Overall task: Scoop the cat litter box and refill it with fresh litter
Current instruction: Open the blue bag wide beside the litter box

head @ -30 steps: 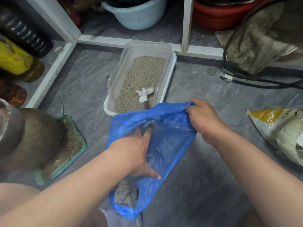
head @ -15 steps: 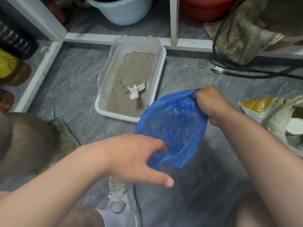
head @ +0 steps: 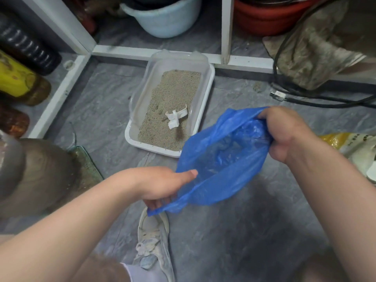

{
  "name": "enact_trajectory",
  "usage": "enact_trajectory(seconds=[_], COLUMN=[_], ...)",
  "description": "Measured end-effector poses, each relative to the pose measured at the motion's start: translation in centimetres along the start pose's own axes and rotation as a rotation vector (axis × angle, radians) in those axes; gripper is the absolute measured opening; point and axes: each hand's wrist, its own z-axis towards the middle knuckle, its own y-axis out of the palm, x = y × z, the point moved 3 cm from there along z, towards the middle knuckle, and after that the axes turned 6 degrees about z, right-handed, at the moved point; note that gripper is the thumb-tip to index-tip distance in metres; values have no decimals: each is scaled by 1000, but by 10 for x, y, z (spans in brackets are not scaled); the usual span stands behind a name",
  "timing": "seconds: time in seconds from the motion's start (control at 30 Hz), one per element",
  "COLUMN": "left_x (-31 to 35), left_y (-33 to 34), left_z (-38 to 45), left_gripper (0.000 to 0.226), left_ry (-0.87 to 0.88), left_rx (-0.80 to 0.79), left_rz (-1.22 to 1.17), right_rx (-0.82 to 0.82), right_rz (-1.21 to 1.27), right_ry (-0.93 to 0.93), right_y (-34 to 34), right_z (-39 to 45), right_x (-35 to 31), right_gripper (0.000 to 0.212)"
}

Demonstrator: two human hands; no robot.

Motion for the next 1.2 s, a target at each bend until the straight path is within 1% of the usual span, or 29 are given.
enact_trajectory(seconds=[0.03, 0.07, 0.1, 0.17, 0.2, 0.23, 0.3, 0.37, 0.47, 0.57, 0.63, 0.7, 0.77, 0.83, 0.9, 0.97, 1.03, 1.1, 1.17, 1.2], left_x=[-3, -3, -2, 1, 1, -2, -7, -12, -17, -20, -19, -17, -16, -15, -13, -13, -19, -24, -30, -32], left_y=[2, 3, 3, 2, 0, 0, -2, -3, -5, -15, -24, -30, -32, -28, -21, -14, -10, -10, -15, -17], left_z=[3, 5, 9, 14, 16, 20, 26, 31, 38, 38, 34, 28, 22, 18, 17, 22, 28, 30, 30, 30], left_gripper=[81, 73, 61, 33, 25, 26, 37, 46, 44, 29, 38, 45, 44, 37, 26, 18, 19, 16, 10, 15], left_ry=[-21, -14, 16, 89, 98, 83, 24, -19, -25, 69, 131, 162, 149, 104, 90, 73, 48, 38, 57, 92], left_rx=[1, 37, 105, 282, 358, 418, 499, 531, 546, 566, 579, 582, 577, 548, 501, 504, 546, 588, 731, 807], left_rz=[-14, -47, -106, -343, -480, -604, -813, -964, -1182, -1405, -1510, -1573, -1576, -1537, -1377, -1158, -1058, -1028, -888, -787], right_rx=[-3, -11, -21, -42, -52, -64, -94, -129, -207, -245, -220, -167, -100, -33, 6, 2, -46, -74, -61, -47], right_rz=[12, 26, 46, 76, 79, 81, 80, 84, 74, 45, 51, 81, 101, 96, 83, 59, 4, -72, -87, -52], right_ry=[-4, -3, 4, 22, 33, 49, 83, 111, 146, 163, 175, 172, 146, 105, 72, 58, 35, -7, -15, -2], right_y=[2, 3, 5, 8, 9, 10, 12, 17, 29, 38, 38, 32, 22, 13, 7, 4, 4, 5, 5, 4], right_z=[-2, -4, -5, -7, -7, -8, -11, -17, -35, -49, -50, -42, -31, -22, -16, -13, -13, -15, -16, -14], right_x=[-1, 0, 1, 4, 6, 8, 13, 19, 29, 39, 41, 40, 38, 35, 34, 33, 33, 31, 29, 29], right_gripper=[26, 26, 26, 28, 30, 34, 39, 41, 36, 28, 28, 33, 40, 41, 31, 23, 19, 17, 20, 23])
